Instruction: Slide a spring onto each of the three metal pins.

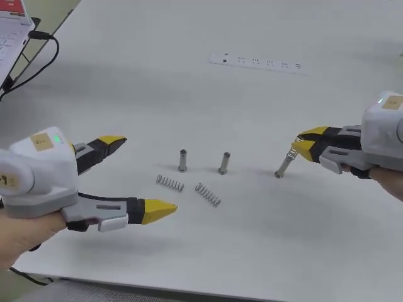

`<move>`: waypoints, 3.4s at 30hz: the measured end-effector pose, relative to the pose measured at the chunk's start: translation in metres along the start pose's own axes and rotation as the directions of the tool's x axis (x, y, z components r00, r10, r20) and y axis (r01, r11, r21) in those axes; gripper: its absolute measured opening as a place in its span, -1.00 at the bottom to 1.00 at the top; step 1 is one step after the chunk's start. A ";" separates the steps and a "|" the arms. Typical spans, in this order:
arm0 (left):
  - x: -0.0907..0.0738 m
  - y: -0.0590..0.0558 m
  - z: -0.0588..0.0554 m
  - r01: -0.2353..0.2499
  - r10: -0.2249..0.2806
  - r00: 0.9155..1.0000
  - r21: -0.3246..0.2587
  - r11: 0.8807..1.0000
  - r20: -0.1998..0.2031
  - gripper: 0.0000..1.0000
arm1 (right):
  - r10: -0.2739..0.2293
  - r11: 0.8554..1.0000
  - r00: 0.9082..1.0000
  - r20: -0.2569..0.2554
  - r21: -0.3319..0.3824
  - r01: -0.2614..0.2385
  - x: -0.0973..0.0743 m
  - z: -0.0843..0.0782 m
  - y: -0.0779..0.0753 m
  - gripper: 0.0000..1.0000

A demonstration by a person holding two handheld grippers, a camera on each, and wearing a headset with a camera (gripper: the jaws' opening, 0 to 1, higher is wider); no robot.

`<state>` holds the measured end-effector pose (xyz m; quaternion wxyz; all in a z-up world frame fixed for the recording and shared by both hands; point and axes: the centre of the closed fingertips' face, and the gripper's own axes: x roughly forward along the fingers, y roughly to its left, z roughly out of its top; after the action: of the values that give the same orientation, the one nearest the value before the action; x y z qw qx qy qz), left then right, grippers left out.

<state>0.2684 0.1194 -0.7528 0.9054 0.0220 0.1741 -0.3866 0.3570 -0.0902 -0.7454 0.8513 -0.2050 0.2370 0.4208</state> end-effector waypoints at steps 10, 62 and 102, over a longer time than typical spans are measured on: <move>-0.003 0.001 -0.002 -0.005 0.005 1.000 -0.003 1.000 -0.007 0.86 | 0.002 1.000 1.000 -0.012 0.010 -0.002 0.005 -0.008 0.001 -0.84; -0.003 0.003 -0.003 -0.006 0.006 1.000 -0.010 1.000 -0.014 0.83 | 0.057 0.998 0.989 -0.136 0.020 -0.055 0.030 -0.051 0.015 -0.83; -0.004 -0.001 -0.001 0.006 -0.006 1.000 -0.006 1.000 -0.015 0.83 | 0.040 0.992 0.995 -0.092 0.123 -0.028 0.027 -0.040 0.016 -0.24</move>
<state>0.2645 0.1216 -0.7521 0.9030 0.0218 0.1818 -0.3887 0.3486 -0.0867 -0.7957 0.8429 -0.1683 0.3053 0.4099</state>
